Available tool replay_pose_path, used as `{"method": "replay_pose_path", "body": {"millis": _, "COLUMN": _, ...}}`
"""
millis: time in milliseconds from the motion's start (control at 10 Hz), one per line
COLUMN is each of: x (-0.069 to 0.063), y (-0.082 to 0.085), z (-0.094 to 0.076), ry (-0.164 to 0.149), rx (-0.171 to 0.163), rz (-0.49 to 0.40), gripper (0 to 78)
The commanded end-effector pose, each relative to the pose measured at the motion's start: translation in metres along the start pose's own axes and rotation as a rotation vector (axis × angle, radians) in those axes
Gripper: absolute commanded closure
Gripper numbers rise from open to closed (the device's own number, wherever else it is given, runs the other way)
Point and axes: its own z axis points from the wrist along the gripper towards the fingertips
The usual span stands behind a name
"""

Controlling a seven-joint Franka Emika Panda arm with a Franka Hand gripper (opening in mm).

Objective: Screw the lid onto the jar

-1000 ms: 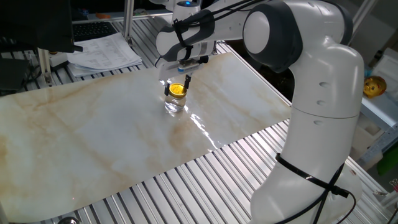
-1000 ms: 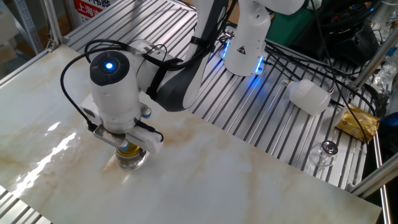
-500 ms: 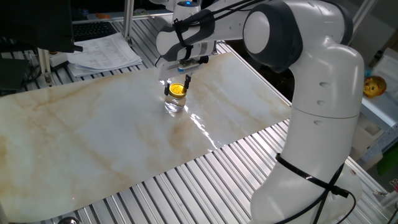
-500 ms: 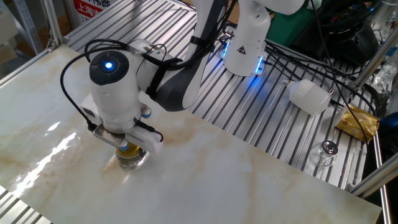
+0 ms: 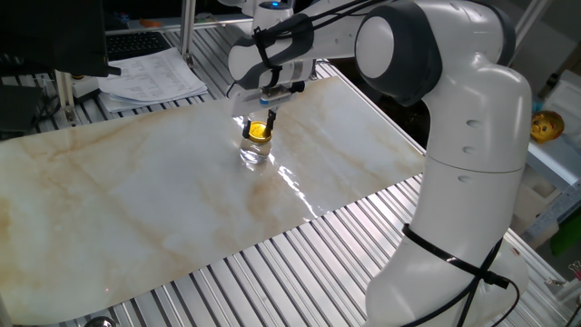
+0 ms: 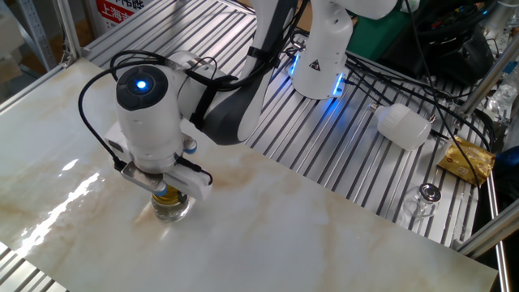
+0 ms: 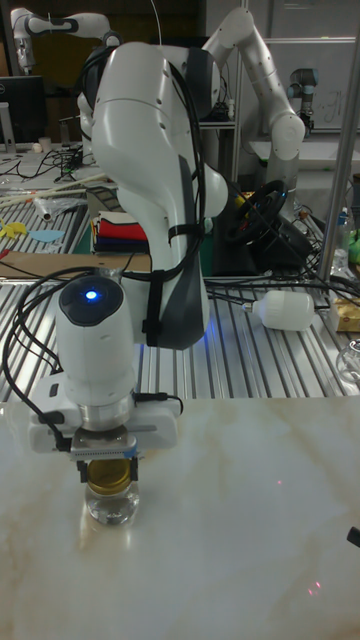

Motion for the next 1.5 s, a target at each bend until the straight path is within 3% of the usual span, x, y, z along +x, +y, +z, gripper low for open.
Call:
{"method": "replay_pose_path", "body": {"millis": 100, "x": -0.0008, "y": -0.0006, "z": -0.0018, "ry": -0.004, "rx": -0.002, "rz": 0.001, "gripper": 76.4}}
{"method": "replay_pose_path", "body": {"millis": 400, "x": -0.0008, "y": -0.0006, "z": -0.0018, "ry": -0.004, "rx": -0.002, "rz": 0.001, "gripper": 76.4}}
{"method": "replay_pose_path", "body": {"millis": 500, "x": -0.0027, "y": -0.0026, "z": -0.0036, "ry": -0.005, "rx": -0.003, "rz": 0.149, "gripper": 76.4}}
{"method": "replay_pose_path", "body": {"millis": 1500, "x": -0.0032, "y": -0.0031, "z": -0.0041, "ry": -0.019, "rx": -0.003, "rz": 0.382, "gripper": 76.4}}
